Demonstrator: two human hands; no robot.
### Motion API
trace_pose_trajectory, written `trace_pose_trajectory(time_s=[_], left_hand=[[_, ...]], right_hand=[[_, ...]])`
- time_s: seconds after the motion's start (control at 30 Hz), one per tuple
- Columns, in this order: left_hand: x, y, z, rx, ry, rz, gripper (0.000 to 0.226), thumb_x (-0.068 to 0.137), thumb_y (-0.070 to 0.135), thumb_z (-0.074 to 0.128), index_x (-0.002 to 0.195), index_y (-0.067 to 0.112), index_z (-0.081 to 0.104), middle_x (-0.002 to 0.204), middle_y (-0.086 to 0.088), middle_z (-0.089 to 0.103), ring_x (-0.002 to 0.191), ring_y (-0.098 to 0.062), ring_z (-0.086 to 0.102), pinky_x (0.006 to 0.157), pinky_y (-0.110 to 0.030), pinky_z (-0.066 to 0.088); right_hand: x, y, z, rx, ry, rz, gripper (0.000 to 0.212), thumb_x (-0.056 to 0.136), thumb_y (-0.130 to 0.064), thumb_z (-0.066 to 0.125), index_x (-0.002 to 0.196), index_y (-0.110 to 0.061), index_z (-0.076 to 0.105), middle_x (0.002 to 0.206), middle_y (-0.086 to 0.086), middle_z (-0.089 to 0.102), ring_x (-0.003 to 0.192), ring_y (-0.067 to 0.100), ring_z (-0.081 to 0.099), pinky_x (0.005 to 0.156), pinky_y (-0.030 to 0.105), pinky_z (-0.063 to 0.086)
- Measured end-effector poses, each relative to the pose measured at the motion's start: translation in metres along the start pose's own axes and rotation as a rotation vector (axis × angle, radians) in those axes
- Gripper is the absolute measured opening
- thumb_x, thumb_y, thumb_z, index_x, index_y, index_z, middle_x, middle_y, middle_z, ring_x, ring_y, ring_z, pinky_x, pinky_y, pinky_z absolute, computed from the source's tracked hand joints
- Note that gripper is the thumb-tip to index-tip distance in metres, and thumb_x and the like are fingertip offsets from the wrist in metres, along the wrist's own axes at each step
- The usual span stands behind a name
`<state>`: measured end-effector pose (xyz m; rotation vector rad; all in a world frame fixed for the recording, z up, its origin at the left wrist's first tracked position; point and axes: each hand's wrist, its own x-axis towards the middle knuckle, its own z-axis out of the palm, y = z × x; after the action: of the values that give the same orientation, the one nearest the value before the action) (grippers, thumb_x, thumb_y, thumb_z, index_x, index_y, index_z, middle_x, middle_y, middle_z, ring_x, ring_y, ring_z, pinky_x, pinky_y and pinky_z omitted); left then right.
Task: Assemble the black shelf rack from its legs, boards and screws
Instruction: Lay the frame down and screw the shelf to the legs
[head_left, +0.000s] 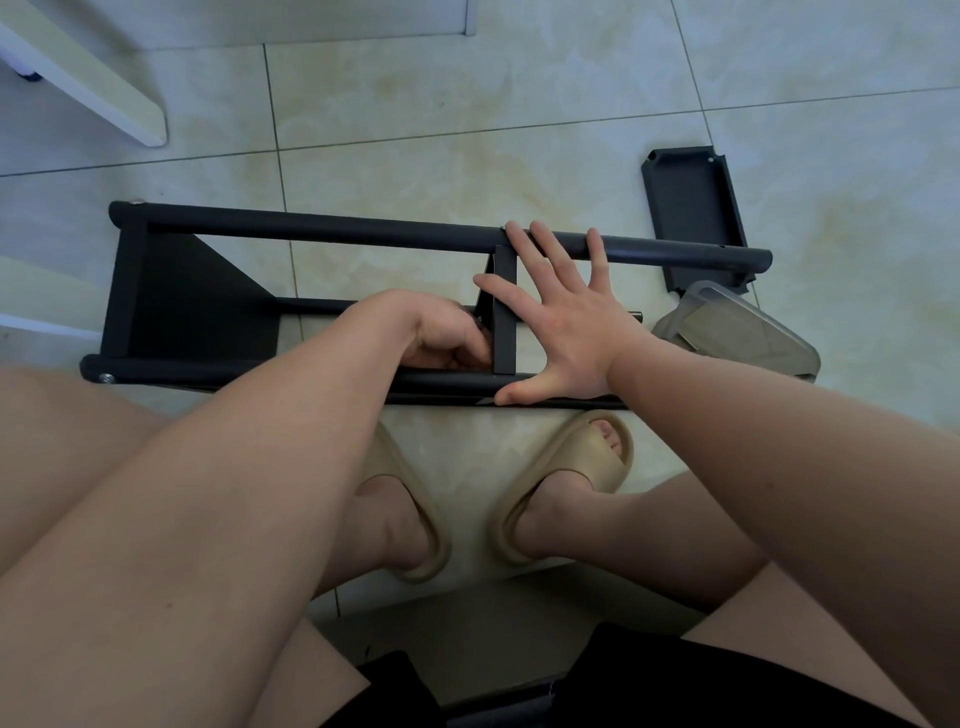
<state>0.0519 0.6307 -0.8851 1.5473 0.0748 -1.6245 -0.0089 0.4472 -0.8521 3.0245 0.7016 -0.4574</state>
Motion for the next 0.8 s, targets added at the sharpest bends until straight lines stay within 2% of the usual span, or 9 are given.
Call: trace_pose_trajectory(time_s=[0.1, 0.23, 0.43, 0.53, 0.63, 0.7, 0.77, 0.8], left_hand=[[-0.0007, -0.0012, -0.0003, -0.003, -0.010, 0.013, 0.023, 0.089, -0.009, 0.050, 0.091, 0.004, 0.068, 0.087, -0.015, 0.068, 0.076, -0.021, 0.070, 0.071, -0.027, 0.059], [-0.0003, -0.0027, 0.0004, 0.007, -0.017, 0.033, 0.025, 0.090, -0.009, 0.048, 0.108, 0.001, 0.062, 0.106, -0.021, 0.058, 0.086, -0.026, 0.064, 0.080, -0.032, 0.055], [-0.0026, -0.0032, 0.0019, 0.012, 0.001, 0.048, 0.022, 0.090, -0.010, 0.049, 0.102, 0.002, 0.063, 0.104, -0.020, 0.060, 0.084, -0.026, 0.065, 0.083, -0.033, 0.054], [-0.0033, -0.0031, 0.0023, 0.015, -0.001, 0.057, 0.026, 0.090, -0.011, 0.048, 0.110, 0.002, 0.058, 0.105, -0.021, 0.056, 0.081, -0.024, 0.065, 0.075, -0.028, 0.056], [-0.0016, -0.0043, 0.0024, -0.002, -0.011, 0.069, 0.031, 0.090, -0.012, 0.047, 0.116, 0.004, 0.055, 0.109, -0.021, 0.053, 0.098, -0.030, 0.058, 0.087, -0.033, 0.052], [-0.0006, -0.0058, 0.0021, -0.013, -0.018, 0.066, 0.032, 0.091, -0.012, 0.046, 0.118, 0.003, 0.056, 0.111, -0.022, 0.054, 0.103, -0.031, 0.056, 0.097, -0.039, 0.049], [0.0000, -0.0067, 0.0015, -0.016, -0.031, 0.045, 0.028, 0.091, -0.010, 0.048, 0.112, 0.001, 0.063, 0.110, -0.021, 0.060, 0.103, -0.032, 0.059, 0.103, -0.044, 0.046], [-0.0001, -0.0068, 0.0011, -0.016, -0.044, 0.032, 0.026, 0.091, -0.007, 0.049, 0.103, 0.003, 0.070, 0.105, -0.019, 0.066, 0.100, -0.031, 0.063, 0.103, -0.044, 0.047]], right_hand=[[-0.0001, -0.0003, -0.0003, 0.003, 0.002, -0.001, 0.120, 0.064, -0.102, 0.029, 0.161, -0.034, 0.011, 0.168, 0.014, -0.016, 0.155, 0.034, -0.017, 0.114, 0.073, -0.009], [-0.0005, -0.0003, -0.0008, -0.003, -0.001, 0.002, 0.121, 0.064, -0.102, 0.028, 0.161, -0.036, 0.000, 0.168, 0.013, -0.018, 0.155, 0.034, -0.017, 0.115, 0.073, -0.009], [-0.0008, -0.0004, -0.0015, -0.018, -0.010, 0.004, 0.125, 0.064, -0.102, 0.027, 0.161, -0.032, -0.009, 0.168, 0.013, -0.020, 0.154, 0.034, -0.018, 0.114, 0.074, -0.006], [-0.0008, -0.0001, -0.0014, -0.019, -0.011, 0.001, 0.125, 0.065, -0.101, 0.028, 0.161, -0.032, -0.009, 0.168, 0.013, -0.020, 0.154, 0.034, -0.018, 0.114, 0.074, -0.007], [-0.0009, -0.0001, -0.0009, -0.014, -0.007, -0.001, 0.125, 0.065, -0.101, 0.029, 0.161, -0.032, -0.008, 0.168, 0.013, -0.019, 0.155, 0.034, -0.018, 0.115, 0.074, -0.008], [-0.0008, 0.0000, -0.0006, -0.015, -0.004, -0.003, 0.125, 0.065, -0.102, 0.029, 0.161, -0.032, -0.007, 0.168, 0.013, -0.018, 0.155, 0.034, -0.017, 0.115, 0.074, -0.007], [-0.0006, -0.0001, -0.0005, -0.015, -0.004, -0.002, 0.125, 0.065, -0.102, 0.029, 0.162, -0.032, -0.007, 0.168, 0.013, -0.018, 0.155, 0.034, -0.018, 0.115, 0.074, -0.008], [-0.0005, 0.0002, -0.0005, -0.014, -0.004, -0.001, 0.125, 0.065, -0.102, 0.029, 0.162, -0.032, -0.006, 0.168, 0.013, -0.019, 0.155, 0.033, -0.018, 0.115, 0.073, -0.008]])
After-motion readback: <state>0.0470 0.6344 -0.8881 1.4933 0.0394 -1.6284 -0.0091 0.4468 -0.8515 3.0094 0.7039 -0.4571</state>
